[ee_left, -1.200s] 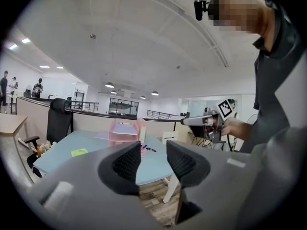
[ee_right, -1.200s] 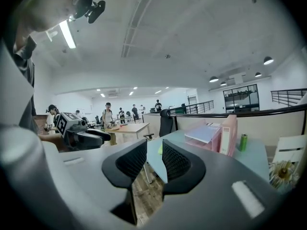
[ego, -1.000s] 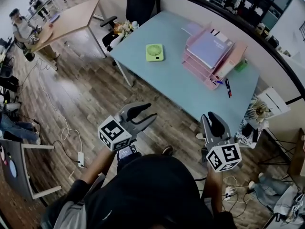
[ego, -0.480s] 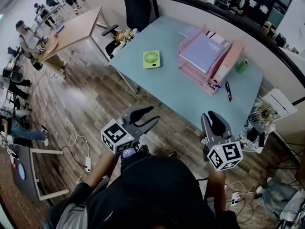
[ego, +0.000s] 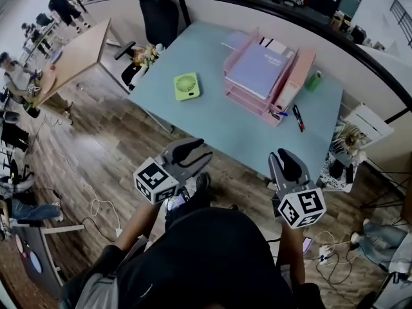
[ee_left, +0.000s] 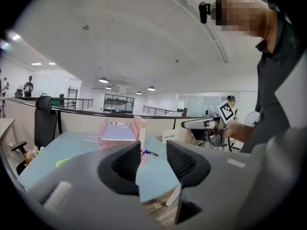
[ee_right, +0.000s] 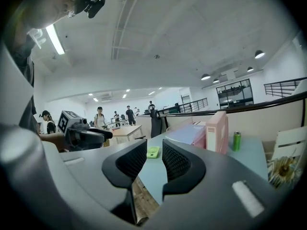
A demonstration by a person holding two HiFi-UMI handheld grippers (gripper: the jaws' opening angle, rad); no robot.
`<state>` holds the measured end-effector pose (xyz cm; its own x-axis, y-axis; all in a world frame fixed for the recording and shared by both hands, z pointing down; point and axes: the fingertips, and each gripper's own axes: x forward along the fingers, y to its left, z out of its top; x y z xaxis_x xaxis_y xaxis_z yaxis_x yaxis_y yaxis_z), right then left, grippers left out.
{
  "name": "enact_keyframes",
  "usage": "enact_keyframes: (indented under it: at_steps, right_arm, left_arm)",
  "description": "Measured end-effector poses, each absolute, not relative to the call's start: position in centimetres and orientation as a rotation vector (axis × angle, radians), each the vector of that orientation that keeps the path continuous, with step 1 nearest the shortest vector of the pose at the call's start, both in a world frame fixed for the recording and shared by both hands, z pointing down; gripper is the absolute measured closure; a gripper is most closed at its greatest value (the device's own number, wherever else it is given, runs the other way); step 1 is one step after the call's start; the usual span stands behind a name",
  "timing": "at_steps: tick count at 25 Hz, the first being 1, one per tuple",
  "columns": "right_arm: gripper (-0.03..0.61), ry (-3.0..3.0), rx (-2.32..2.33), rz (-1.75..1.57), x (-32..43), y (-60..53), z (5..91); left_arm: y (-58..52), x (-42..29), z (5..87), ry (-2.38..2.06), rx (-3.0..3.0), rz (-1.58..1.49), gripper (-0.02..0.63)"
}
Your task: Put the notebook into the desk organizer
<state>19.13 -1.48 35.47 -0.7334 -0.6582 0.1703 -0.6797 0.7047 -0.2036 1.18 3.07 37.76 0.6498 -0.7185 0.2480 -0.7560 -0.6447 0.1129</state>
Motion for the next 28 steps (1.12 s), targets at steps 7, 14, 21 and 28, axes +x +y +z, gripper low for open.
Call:
enact_keyframes:
  at_steps: [7, 14, 21, 28]
  right_arm:
    - [0.497, -2.725, 1.265, 0.387, 16.5, -4.3, 35.1]
    - [0.497, -2.658, 1.38, 0.388, 13.4, -7.1, 34.7]
    - [0.497, -2.59, 1.48, 0.401, 11.7, -9.0, 35.2]
    - [0.497, -2.542, 1.549, 0.432, 10.2, -11.0, 35.8]
  left_arm:
    - [-3.0, -1.2, 37.4, -1.038, 2.748, 0.201, 0.437]
    - [-7.6, -3.7, 37.6, -0.909, 2.793, 0.176, 0.437]
    - [-10.8, -5.8, 38.3, -0.814, 2.812, 0.17, 0.437]
    - [-13.6, -7.8, 39.6, -0.741, 2.795, 0.15, 0.437]
